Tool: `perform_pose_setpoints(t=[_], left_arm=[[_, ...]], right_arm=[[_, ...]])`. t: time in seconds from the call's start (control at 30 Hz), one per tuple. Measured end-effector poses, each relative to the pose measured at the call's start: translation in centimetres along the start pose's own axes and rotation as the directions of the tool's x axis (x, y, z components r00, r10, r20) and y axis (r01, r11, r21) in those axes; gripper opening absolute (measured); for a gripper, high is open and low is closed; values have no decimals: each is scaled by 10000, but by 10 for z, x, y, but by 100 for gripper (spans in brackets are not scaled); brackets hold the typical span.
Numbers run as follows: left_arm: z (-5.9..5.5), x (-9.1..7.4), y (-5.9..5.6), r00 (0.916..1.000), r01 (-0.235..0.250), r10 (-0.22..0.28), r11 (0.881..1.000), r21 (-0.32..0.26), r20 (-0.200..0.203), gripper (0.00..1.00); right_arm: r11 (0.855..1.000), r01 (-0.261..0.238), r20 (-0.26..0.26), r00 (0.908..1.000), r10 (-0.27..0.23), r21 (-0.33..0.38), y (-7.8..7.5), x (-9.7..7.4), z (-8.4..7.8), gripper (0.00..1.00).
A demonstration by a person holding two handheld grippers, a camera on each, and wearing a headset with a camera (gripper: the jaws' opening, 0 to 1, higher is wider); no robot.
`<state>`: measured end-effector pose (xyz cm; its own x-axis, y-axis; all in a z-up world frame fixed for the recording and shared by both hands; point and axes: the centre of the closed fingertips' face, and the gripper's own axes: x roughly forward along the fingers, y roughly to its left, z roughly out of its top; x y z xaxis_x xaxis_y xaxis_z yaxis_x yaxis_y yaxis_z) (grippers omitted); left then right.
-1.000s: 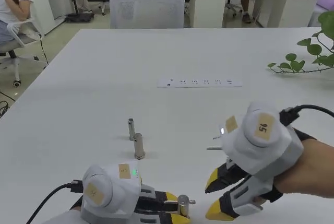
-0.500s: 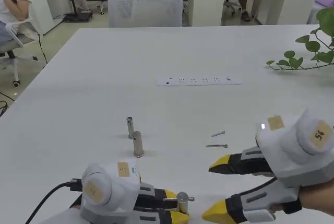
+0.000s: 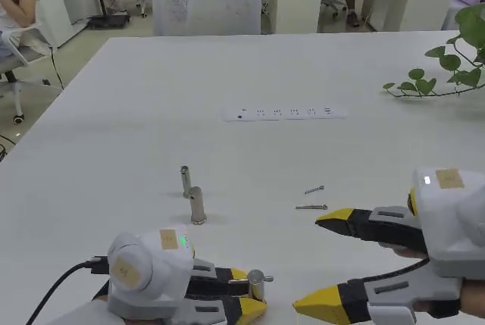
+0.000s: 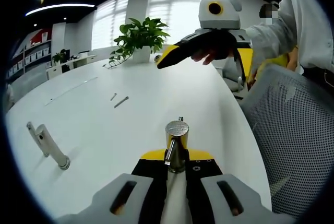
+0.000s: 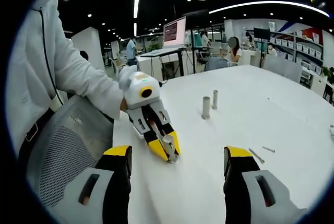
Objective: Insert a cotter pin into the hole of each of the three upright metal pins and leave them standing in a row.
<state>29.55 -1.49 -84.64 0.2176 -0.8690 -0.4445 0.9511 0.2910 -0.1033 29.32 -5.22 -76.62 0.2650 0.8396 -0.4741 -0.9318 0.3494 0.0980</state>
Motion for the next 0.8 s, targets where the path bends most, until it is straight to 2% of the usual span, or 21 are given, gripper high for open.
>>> perform_pose_setpoints(t=[0.13,0.37,0.8], left_arm=[[-2,-5,3,9999,-117,117,9999,-17,-74,10],[-8,-20,17,9985,-525,524,9986,-92,-128,9],[-12,-63,60,9869,-1615,1613,9866,-252,-89,9]], right_arm=[[9999,103,-83,9999,-103,-2,-2,-4,-4,74],[9996,267,-127,9996,-265,95,-6,-10,-10,75],[9987,486,-72,9988,-485,156,-11,-15,-8,75]])
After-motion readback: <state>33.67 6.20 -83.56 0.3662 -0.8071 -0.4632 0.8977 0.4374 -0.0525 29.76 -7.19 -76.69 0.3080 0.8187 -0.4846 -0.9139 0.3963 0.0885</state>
